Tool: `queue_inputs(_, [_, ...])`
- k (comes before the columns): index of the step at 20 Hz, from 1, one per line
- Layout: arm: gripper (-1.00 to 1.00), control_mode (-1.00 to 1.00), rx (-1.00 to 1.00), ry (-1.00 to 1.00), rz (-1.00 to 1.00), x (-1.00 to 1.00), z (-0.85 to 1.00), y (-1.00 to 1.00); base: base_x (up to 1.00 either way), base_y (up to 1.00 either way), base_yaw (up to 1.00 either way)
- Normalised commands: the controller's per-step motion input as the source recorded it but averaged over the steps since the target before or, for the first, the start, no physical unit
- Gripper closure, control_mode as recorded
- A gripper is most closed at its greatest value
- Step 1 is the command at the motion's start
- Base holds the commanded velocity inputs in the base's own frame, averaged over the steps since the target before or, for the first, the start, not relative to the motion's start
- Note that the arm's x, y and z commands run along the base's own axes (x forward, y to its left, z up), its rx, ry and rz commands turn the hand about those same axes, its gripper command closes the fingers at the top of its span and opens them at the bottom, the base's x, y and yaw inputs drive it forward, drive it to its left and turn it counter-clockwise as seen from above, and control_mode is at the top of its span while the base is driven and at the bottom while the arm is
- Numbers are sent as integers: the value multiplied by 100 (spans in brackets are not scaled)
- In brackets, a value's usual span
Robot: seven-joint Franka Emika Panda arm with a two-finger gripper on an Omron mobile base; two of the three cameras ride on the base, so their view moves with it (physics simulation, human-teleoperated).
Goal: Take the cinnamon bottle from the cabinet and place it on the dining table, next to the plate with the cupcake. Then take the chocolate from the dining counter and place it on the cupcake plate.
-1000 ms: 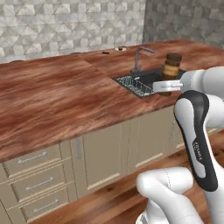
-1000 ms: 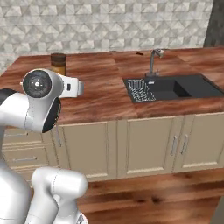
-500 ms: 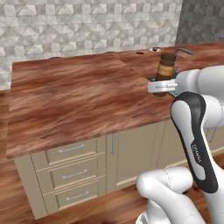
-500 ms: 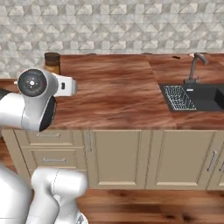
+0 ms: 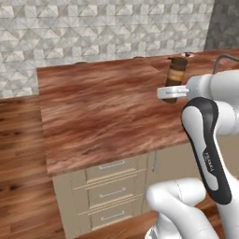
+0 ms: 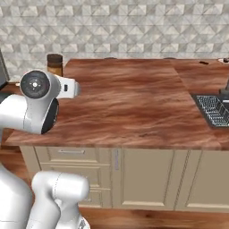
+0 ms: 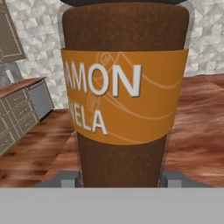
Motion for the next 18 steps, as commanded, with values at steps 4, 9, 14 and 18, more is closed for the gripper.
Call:
queue_inputs(4, [100,100,0,0,0,0,0,0,-5,88,13])
queue_inputs(9, [100,100,0,0,0,0,0,0,-3,90,8])
queue_inputs(14, [100,100,0,0,0,0,0,0,3,93,1])
queue_inputs(18, [100,100,0,0,0,0,0,0,13,93,0])
